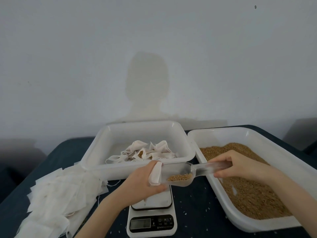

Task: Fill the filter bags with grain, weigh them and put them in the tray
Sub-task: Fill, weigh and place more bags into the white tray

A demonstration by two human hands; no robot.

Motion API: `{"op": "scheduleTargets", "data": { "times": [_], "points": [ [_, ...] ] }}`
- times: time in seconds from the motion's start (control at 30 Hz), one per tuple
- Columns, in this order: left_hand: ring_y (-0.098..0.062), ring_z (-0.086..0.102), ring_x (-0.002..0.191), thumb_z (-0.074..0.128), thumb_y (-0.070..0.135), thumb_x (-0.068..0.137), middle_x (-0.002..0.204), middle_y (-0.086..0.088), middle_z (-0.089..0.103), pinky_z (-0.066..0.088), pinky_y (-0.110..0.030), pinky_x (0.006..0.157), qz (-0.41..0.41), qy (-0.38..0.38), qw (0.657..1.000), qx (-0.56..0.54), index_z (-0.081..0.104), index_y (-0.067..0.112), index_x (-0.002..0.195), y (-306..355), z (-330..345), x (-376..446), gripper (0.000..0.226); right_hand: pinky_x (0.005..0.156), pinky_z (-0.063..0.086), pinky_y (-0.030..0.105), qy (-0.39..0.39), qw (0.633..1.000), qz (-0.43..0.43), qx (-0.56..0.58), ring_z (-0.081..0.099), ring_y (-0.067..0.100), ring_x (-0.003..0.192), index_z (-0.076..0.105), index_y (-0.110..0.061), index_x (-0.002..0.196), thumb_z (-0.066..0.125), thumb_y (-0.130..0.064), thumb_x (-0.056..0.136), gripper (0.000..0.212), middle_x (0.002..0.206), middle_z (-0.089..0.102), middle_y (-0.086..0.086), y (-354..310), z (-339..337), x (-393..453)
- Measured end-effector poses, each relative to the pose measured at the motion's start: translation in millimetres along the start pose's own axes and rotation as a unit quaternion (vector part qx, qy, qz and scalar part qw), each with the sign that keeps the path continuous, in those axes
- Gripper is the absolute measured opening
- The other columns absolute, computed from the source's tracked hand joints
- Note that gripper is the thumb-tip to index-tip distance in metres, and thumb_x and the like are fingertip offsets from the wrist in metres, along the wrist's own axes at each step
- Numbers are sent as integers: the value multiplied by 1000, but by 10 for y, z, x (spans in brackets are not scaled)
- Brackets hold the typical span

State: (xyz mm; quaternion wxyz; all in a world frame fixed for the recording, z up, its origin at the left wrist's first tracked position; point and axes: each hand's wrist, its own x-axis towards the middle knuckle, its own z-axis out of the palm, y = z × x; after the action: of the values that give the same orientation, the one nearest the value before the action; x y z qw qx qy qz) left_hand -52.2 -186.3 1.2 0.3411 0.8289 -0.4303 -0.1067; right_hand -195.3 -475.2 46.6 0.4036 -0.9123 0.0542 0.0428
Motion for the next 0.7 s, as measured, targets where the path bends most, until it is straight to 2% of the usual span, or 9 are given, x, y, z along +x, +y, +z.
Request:
{"op": "scheduleTargets", "data": {
  "times": [0.1, 0.23, 0.3, 0.4, 0.47, 0.53, 0.63, 0.7],
  "points": [
    [-8, 62, 92, 65, 60, 74, 115, 20, 54, 52, -17, 75, -6, -7, 1000, -23, 10, 68, 127, -50, -40, -67, 76, 88, 47, 20, -4, 1000, 0, -11, 66, -1, 94, 69, -43, 111, 74, -28, 82, 32, 102, 72, -19, -76, 42, 50],
    [3, 49, 111, 64, 51, 84, 133, 18, 49, 41, -20, 96, -13, -21, 1000, 0, 24, 53, 136, -127, -115, -102, 66, 97, 45, 26, -4, 1000, 14, -11, 65, -3, 99, 68, -46, 110, 75, -30, 81, 33, 105, 71, -21, -94, 99, 100],
    [0, 39, 125, 62, 51, 86, 143, 17, 41, 33, -24, 104, -13, -6, 1000, 26, 28, 46, 140, -163, -124, -106, 64, 103, 44, 33, -1, 1000, 23, -18, 64, -2, 103, 66, -42, 116, 75, -32, 81, 37, 108, 70, -21, -76, 144, 122],
    [-1, 26, 133, 58, 57, 85, 145, 19, 35, 21, -28, 112, -2, 33, 994, 107, 30, 41, 144, -187, -130, -97, 67, 104, 46, 40, 3, 999, 27, -20, 66, 3, 101, 65, -37, 119, 75, -31, 81, 39, 107, 71, -19, -77, 181, 141],
    [0, 22, 135, 56, 64, 82, 145, 22, 33, 16, -27, 114, 7, 55, 984, 171, 31, 40, 144, -208, -135, -76, 71, 103, 47, 41, 2, 999, 25, -24, 66, 3, 100, 66, -37, 118, 75, -31, 81, 39, 106, 71, -19, -100, 177, 142],
    [-1, 25, 134, 55, 68, 78, 141, 23, 39, 16, -27, 111, 3, 68, 978, 196, 34, 41, 143, -214, -130, -55, 74, 104, 46, 37, 3, 999, 20, -28, 64, -3, 101, 68, -40, 115, 76, -31, 80, 37, 107, 70, -22, -139, 138, 147],
    [-3, 33, 123, 63, 66, 73, 115, 25, 44, 18, -21, 99, -17, 113, 980, 164, 43, 43, 138, -187, -97, -27, 72, 95, 47, 24, 10, 999, 17, -48, 61, -12, 95, 68, -57, 99, 78, -36, 76, 33, 102, 66, -34, -278, 19, 137],
    [-2, 34, 112, 67, 64, 71, 106, 22, 38, 18, -21, 94, -30, 136, 979, 146, 47, 43, 134, -153, -60, 15, 69, 89, 50, 21, 20, 996, 0, -85, 63, -6, 94, 68, -58, 92, 79, -36, 75, 30, 100, 69, -27, -428, -92, 143]
  ]
}}
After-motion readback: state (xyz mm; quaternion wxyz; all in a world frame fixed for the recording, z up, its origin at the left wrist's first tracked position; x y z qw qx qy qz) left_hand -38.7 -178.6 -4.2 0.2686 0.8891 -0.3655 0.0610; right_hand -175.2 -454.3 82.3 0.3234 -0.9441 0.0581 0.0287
